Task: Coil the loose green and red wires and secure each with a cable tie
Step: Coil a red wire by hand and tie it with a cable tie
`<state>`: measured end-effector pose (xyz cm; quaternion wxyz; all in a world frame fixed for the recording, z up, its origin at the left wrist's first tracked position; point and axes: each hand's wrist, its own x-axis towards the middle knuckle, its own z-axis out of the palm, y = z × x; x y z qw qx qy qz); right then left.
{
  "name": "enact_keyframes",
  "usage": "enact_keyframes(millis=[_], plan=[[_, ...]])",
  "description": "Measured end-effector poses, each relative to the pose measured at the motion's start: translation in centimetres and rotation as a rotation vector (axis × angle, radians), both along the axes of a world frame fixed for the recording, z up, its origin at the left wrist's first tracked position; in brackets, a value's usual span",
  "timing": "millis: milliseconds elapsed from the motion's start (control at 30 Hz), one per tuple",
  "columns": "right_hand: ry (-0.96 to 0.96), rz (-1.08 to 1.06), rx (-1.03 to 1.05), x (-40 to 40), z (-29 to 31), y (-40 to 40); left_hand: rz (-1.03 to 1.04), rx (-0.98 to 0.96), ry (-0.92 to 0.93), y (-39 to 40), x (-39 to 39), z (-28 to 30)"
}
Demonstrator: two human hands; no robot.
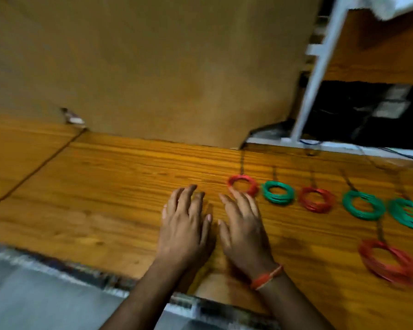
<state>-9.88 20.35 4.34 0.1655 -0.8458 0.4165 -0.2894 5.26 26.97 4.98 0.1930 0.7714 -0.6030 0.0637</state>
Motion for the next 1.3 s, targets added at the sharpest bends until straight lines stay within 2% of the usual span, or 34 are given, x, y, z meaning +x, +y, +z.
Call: enact_keyframes(millis=[200,367,667,900,1300], plan=[[0.081,0.239,-0.128,17.1,0.8,6.3,0.266,-0.046,-0.051,10.1,15.0,1.4],[0.070,0.430,-0.130,32.1,1.8,13.1,0.505,-0.039,-0.072,19.7,27.8,3.2],[0.062,0.683,-0.190,54.0,2.8,20.5,0.815,-0.104,-0.020,30.4,44.6,3.8],[0.002,0.777,-0.145,72.8,0.9,23.2,0.893,-0.109,-0.020,33.8,61.9,2.4],[-0.039,0.818,-0.082,102.7,2.4,26.4,0.927,-0.104,0.020,38.2,91.0,3.1]])
